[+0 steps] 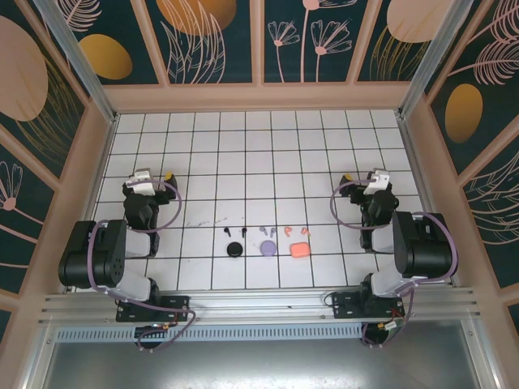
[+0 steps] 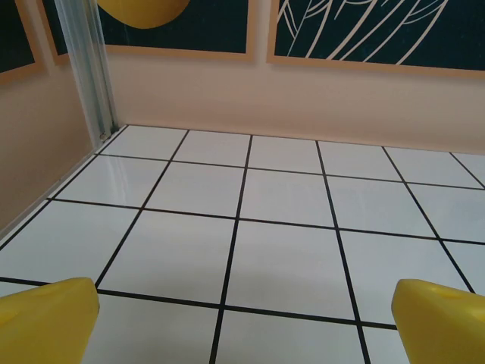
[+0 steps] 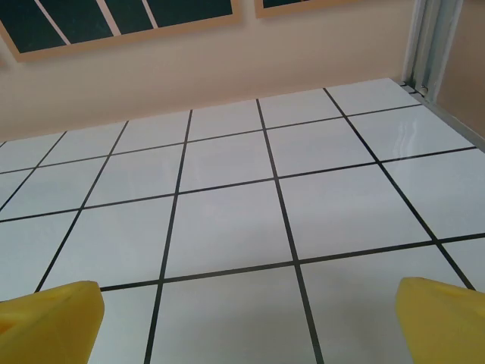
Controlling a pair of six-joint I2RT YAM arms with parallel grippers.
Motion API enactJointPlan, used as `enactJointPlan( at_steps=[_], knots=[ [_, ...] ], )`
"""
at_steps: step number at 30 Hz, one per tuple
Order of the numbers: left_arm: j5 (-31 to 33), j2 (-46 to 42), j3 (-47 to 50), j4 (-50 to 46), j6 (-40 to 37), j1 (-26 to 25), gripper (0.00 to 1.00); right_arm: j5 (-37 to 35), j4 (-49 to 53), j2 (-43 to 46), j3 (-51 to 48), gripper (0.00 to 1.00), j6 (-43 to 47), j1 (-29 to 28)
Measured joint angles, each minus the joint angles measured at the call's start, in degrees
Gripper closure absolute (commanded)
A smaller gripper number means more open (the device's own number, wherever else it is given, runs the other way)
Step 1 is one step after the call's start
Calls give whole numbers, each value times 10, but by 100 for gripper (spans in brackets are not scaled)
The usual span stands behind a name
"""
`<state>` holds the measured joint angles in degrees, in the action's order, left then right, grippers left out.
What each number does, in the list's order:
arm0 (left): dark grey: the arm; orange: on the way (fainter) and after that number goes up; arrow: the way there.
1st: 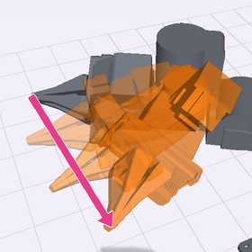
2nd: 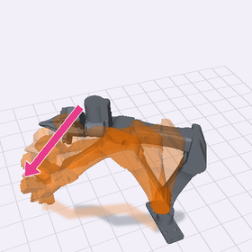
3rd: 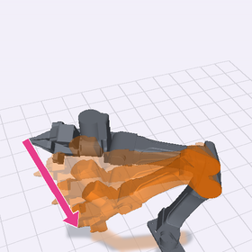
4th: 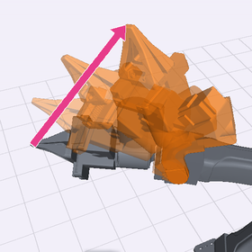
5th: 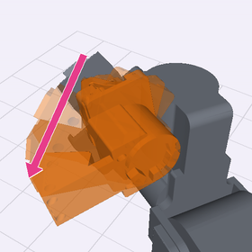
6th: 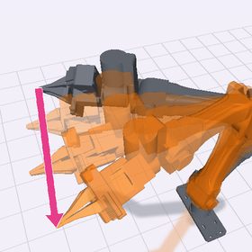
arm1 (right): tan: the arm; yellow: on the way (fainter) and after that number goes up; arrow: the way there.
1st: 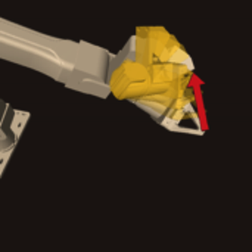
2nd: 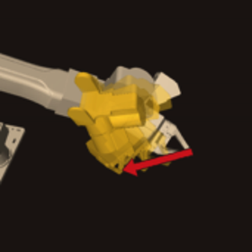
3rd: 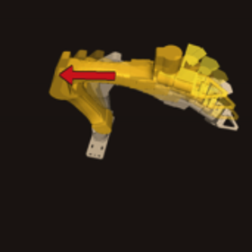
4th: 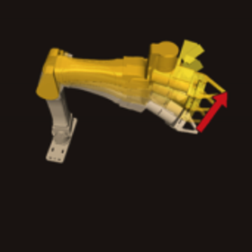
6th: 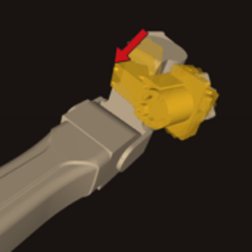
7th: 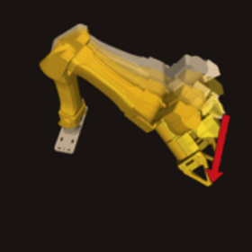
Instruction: Insert the wireless bluetooth earbuds into the charging case
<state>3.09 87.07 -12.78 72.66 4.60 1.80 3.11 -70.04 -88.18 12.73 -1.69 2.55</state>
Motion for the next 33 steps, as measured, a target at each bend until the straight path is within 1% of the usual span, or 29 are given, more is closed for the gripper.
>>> enactJointPlan(
  at_steps=[30,33],
  knots=[
    [0,0,-3,-8,0,0,1,0,0,0,0,1,3,0],
    [0,0,-5,-9,0,-3,3,0,0,0,1,1,3,2]
  ],
)
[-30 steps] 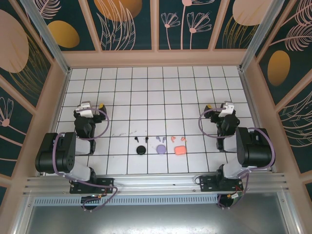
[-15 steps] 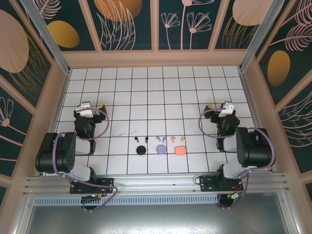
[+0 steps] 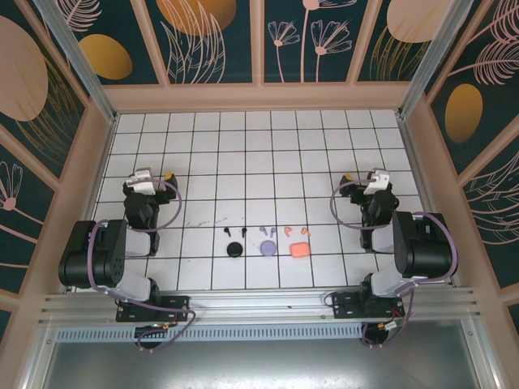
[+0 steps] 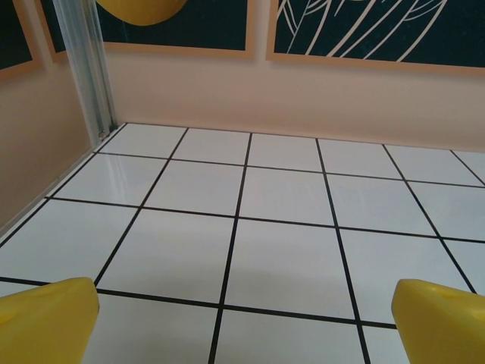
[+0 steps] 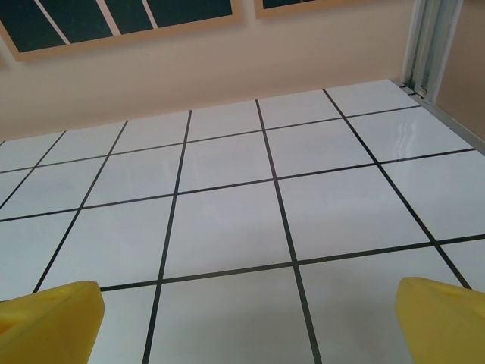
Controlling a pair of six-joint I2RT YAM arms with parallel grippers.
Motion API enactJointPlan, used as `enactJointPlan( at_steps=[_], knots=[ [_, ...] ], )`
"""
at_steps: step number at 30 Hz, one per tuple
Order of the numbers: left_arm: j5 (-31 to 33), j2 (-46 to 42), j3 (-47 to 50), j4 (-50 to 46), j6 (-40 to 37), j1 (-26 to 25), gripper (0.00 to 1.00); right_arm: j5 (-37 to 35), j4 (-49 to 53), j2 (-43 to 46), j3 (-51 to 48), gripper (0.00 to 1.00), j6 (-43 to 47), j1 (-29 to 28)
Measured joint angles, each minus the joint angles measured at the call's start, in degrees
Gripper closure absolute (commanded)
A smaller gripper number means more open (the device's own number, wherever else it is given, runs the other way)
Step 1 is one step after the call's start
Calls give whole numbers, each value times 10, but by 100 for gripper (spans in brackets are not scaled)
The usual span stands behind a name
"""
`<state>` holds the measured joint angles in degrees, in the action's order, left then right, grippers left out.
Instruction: Insert the wireless bluetooth earbuds into the charging case
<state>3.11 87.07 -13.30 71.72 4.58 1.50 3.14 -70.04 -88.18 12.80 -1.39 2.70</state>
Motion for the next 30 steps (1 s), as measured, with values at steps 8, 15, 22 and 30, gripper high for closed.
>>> enactJointPlan(
  at_steps=[8,15,22,30],
  knots=[
    [5,-37,-17,-68,2,0,8,-31,74,54,7,1,-11,0],
    [17,-141,-134,-257,43,0,1,-84,386,177,196,1,-131,0],
    [-75,-175,-254,-452,179,0,1,-25,626,171,325,1,-189,-9],
    [-191,-204,-238,-537,282,-42,1,-2,859,212,325,10,-190,-192]
  ],
)
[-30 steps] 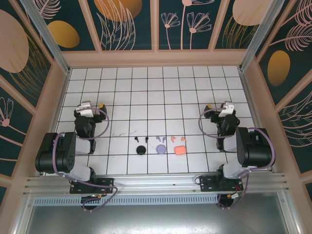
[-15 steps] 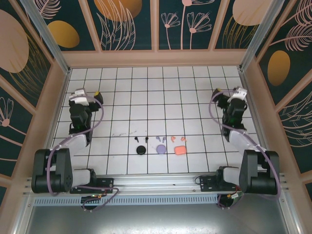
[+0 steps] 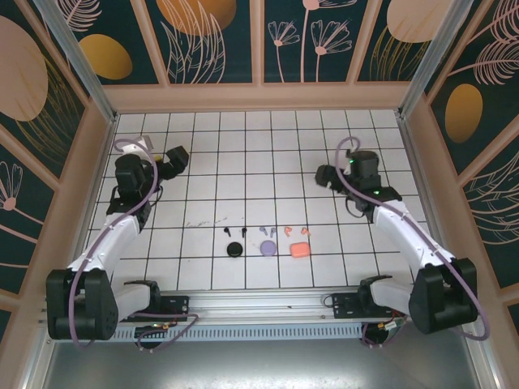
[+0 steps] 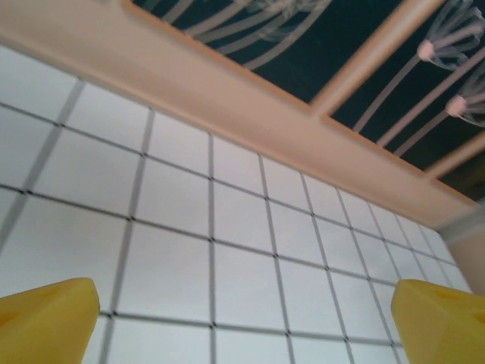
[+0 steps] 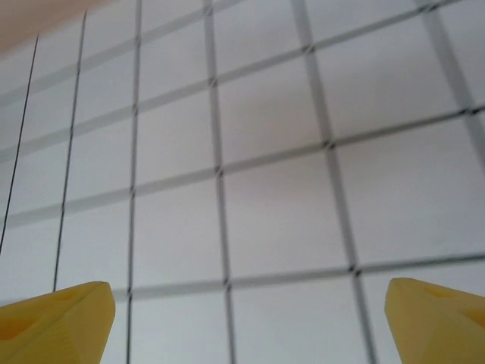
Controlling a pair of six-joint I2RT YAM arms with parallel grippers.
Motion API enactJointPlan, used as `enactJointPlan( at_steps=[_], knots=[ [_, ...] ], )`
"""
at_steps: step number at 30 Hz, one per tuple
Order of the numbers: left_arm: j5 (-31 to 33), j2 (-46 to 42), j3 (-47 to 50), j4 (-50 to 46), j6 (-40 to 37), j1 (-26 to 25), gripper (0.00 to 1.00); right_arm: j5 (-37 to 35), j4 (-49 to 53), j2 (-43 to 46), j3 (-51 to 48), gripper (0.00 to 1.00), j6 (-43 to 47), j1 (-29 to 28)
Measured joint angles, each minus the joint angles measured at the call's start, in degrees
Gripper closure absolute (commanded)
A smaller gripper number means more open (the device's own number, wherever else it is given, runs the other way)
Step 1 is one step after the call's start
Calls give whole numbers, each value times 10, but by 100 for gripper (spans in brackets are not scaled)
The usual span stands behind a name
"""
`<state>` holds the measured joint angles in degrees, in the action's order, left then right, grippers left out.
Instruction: Insert the wireless bluetooth earbuds into the charging case
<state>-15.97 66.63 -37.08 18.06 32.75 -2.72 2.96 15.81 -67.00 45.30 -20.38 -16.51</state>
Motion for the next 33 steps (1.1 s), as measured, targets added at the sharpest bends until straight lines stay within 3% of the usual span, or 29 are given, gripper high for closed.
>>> enactJointPlan(
  at_steps=[7,15,25,33],
  knots=[
    [-16,-38,39,-17,51,-75,1,-25,120,52,-37,14,-71,-145],
    [8,-24,69,-20,79,-167,1,-70,184,13,-42,15,-155,-280],
    [31,15,65,-29,81,-209,1,-101,203,-68,-42,14,-195,-353],
    [35,19,49,-31,80,-210,1,-103,202,-116,-42,15,-196,-366]
  ],
)
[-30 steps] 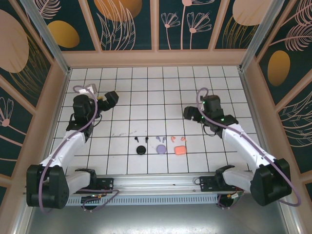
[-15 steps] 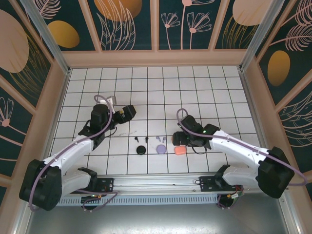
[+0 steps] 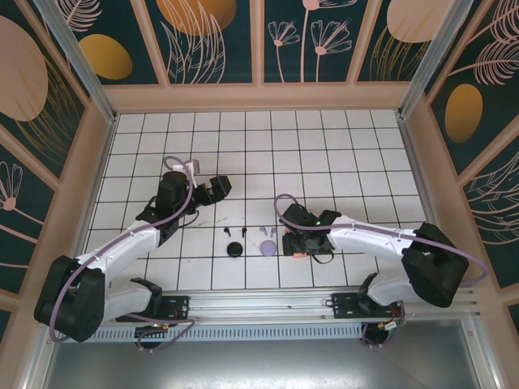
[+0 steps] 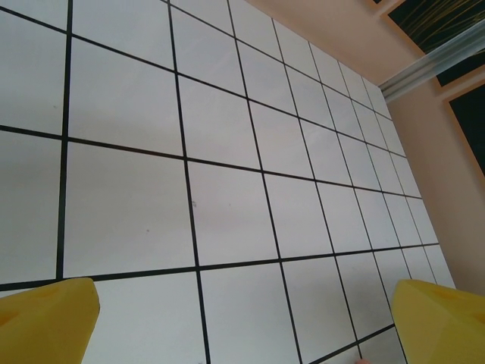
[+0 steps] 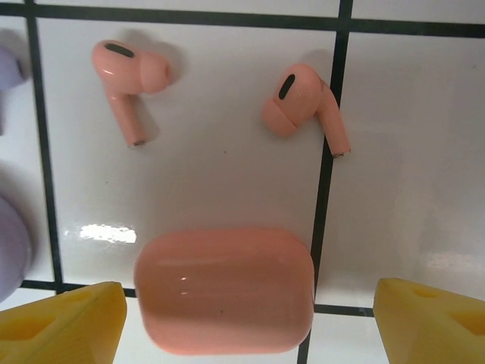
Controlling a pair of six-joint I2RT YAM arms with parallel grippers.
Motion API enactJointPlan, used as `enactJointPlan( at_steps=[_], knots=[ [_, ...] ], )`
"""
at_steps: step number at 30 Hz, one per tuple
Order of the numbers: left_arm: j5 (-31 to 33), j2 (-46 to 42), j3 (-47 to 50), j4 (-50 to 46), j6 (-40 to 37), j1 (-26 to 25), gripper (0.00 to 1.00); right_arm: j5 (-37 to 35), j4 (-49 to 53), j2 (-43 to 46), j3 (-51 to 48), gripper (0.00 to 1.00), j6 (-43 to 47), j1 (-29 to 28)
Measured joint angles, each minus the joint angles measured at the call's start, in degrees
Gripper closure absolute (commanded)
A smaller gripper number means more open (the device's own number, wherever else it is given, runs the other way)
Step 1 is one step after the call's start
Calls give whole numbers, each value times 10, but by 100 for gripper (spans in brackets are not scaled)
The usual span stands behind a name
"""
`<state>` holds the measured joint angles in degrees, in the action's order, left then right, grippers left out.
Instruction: Insert the wireless bluetooth earbuds into the charging case
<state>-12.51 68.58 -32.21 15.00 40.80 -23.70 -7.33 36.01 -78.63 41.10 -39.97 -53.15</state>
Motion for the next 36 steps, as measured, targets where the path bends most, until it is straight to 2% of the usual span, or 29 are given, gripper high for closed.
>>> enactJointPlan(
  at_steps=[15,36],
  knots=[
    [7,0,-14,-11,-2,-1,1,-2,-18,-47,9,19,4,0],
    [10,5,-32,-24,-16,-2,1,3,-28,-48,6,23,-28,-16]
  ],
)
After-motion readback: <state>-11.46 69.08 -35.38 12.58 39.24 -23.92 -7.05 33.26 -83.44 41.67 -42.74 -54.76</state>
